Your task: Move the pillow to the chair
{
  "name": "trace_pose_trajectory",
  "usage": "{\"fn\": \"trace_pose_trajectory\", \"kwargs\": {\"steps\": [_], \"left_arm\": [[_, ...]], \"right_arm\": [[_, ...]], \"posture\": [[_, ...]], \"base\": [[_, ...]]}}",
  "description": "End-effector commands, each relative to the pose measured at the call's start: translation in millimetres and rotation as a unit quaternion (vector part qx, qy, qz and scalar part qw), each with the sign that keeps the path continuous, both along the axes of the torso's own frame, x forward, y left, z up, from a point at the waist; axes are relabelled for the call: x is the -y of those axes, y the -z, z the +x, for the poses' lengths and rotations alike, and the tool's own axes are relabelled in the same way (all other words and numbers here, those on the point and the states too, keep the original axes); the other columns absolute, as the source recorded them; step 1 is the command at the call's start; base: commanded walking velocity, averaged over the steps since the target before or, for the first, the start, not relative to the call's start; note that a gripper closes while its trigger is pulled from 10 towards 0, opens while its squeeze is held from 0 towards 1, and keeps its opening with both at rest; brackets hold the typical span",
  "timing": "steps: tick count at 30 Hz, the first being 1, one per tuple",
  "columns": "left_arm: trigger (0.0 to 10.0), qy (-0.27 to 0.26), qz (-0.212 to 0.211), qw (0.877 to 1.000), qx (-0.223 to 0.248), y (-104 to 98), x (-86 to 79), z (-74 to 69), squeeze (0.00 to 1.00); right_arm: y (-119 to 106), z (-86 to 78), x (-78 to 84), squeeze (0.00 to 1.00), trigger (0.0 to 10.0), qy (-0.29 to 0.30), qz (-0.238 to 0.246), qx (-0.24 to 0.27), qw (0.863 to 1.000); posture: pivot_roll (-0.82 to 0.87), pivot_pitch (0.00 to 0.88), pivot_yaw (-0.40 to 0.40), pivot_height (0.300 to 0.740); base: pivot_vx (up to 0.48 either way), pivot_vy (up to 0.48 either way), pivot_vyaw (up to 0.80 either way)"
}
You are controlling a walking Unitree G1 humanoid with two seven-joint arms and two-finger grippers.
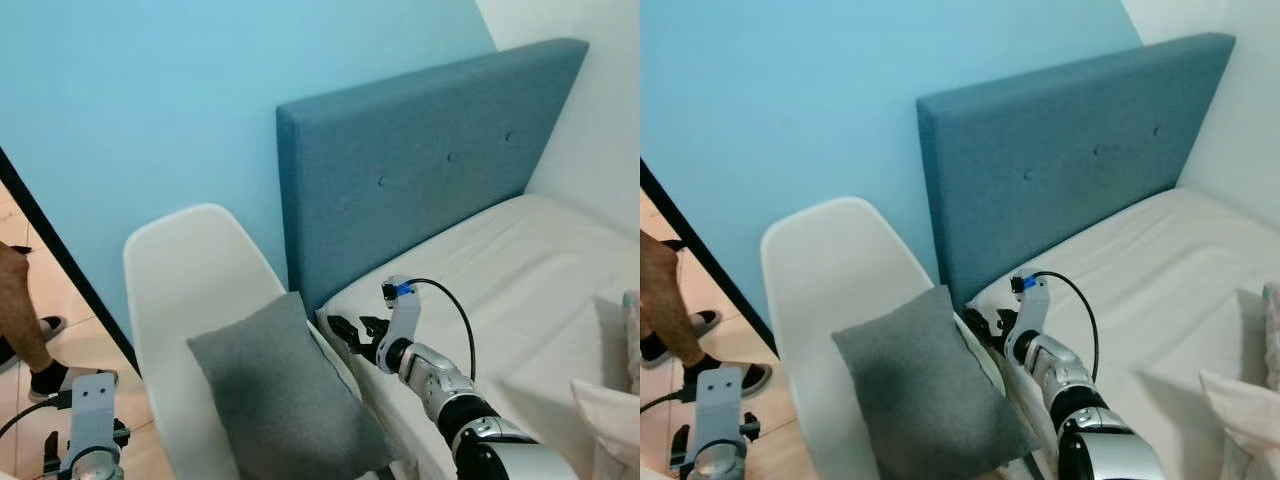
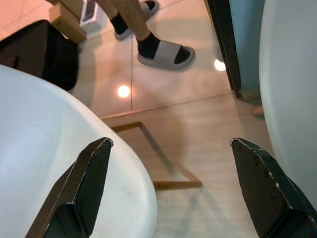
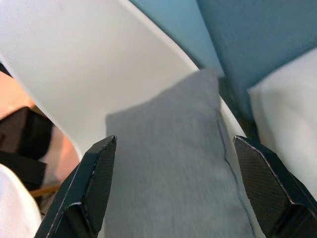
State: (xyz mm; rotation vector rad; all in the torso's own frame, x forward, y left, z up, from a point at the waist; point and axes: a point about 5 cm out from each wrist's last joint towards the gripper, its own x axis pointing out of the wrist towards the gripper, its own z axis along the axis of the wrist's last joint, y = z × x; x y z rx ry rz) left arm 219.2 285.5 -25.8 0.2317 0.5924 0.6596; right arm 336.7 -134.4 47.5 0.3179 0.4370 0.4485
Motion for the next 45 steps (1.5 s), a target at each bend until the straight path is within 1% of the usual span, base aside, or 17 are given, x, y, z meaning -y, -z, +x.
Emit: {"fn": "trace_pose_trajectory", "kwargs": {"steps": [1,8,11,12,13,15,16,17,19,20,21,23,25,28,30,34,45], "left_arm": [[10.0,0.0,-0.019,0.999,-0.041,16,6.9,-16.2,0.0],[10.0,0.014,-0.047,0.995,-0.084,30,16.6,-31.0,0.0],[10.0,0.006,-0.083,0.99,-0.11,41,22.9,-44.8,0.0],[10.0,0.006,-0.083,0.99,-0.11,41,22.9,-44.8,0.0],[10.0,0.001,-0.093,0.989,-0.119,45,25.5,-49.9,0.0],[10.0,-0.009,-0.113,0.982,-0.152,55,31.6,-66.2,0.0],[10.0,-0.009,-0.117,0.979,-0.167,59,34.2,-73.2,0.0],[10.0,-0.009,-0.117,0.979,-0.167,59,34.2,-73.2,0.0],[10.0,-0.003,-0.122,0.974,-0.191,64,37.5,-83.9,0.0],[10.0,-0.003,-0.122,0.974,-0.191,64,37.5,-83.9,0.0],[10.0,0.001,-0.124,0.971,-0.206,67,38.1,-91.1,0.0],[10.0,0.001,-0.124,0.971,-0.206,67,38.1,-91.1,0.0],[10.0,0.007,-0.124,0.969,-0.214,68,38.0,-94.0,0.0],[10.0,0.009,-0.124,0.968,-0.216,68,38.1,-93.9,0.0],[10.0,0.013,-0.125,0.968,-0.217,68,38.5,-92.9,0.0],[10.0,0.017,-0.126,0.967,-0.221,68,38.2,-93.0,0.0],[10.0,0.023,-0.13,0.965,-0.228,70,38.7,-96.0,0.0]], "right_arm": [[19,-13.4,4.5,0.0,10.0,0.008,-0.019,-0.035,0.999],[47,-36.7,19.4,0.0,10.0,0.034,-0.068,-0.086,0.993],[70,-59.9,34.2,0.0,10.0,0.062,-0.126,-0.133,0.981],[70,-59.9,34.2,0.0,10.0,0.062,-0.126,-0.133,0.981],[78,-69.2,38.5,0.0,10.0,0.067,-0.134,-0.151,0.977],[88,-83.2,43.7,0.0,10.0,0.072,-0.128,-0.172,0.974],[89,-85.5,44.7,0.0,10.0,0.074,-0.121,-0.172,0.975],[89,-85.5,44.7,0.0,10.0,0.074,-0.121,-0.172,0.975],[84,-79.5,43.0,0.0,10.0,0.074,-0.099,-0.15,0.981],[84,-79.5,43.0,0.0,10.0,0.074,-0.099,-0.15,0.981],[73,-67.8,39.4,0.0,10.0,0.069,-0.076,-0.116,0.988],[73,-67.8,39.4,0.0,10.0,0.069,-0.076,-0.116,0.988],[58,-53.0,34.3,0.0,10.0,0.057,-0.051,-0.075,0.994],[49,-44.5,31.7,0.0,10.0,0.052,-0.038,-0.053,0.996],[28,-24.1,31.0,0.0,10.0,0.07,-0.014,-0.014,0.997],[14,-11.6,36.3,0.0,10.0,0.096,-0.015,0.002,0.995],[1,-1.9,47.3,0.0,10.0,0.136,-0.024,0.028,0.99]], "posture": [[-0.05,0.026,-0.019,0.74],[-0.06,0.026,-0.024,0.74],[-0.06,0.025,-0.025,0.74],[-0.06,0.025,-0.025,0.74],[-0.06,0.025,-0.025,0.74],[-0.06,0.031,-0.019,0.74],[-0.06,0.032,-0.018,0.74],[-0.06,0.032,-0.018,0.74],[-0.07,0.032,-0.015,0.74],[-0.07,0.032,-0.015,0.74],[-0.08,0.032,-0.013,0.74],[-0.08,0.032,-0.013,0.74],[-0.08,0.029,-0.017,0.74],[-0.07,0.026,-0.02,0.74],[-0.07,0.024,-0.025,0.74],[-0.08,0.024,-0.023,0.74],[-0.08,0.029,-0.024,0.74]], "base": [[0.0,0.0,0.0],[0.0,0.0,0.0],[0.0,0.0,0.0],[0.0,0.0,0.0],[0.0,0.0,0.0],[-0.293,0.0,0.0],[-0.379,0.0,0.0],[-0.379,0.0,0.0],[-0.405,0.0,0.0],[-0.42,0.0,0.0],[-0.428,0.0,0.0],[-0.428,0.0,0.0],[-0.441,0.0,0.0],[-0.44,0.0,0.0],[-0.456,0.0,0.0],[-0.458,0.0,-0.19],[-0.458,0.0,-0.74]]}}
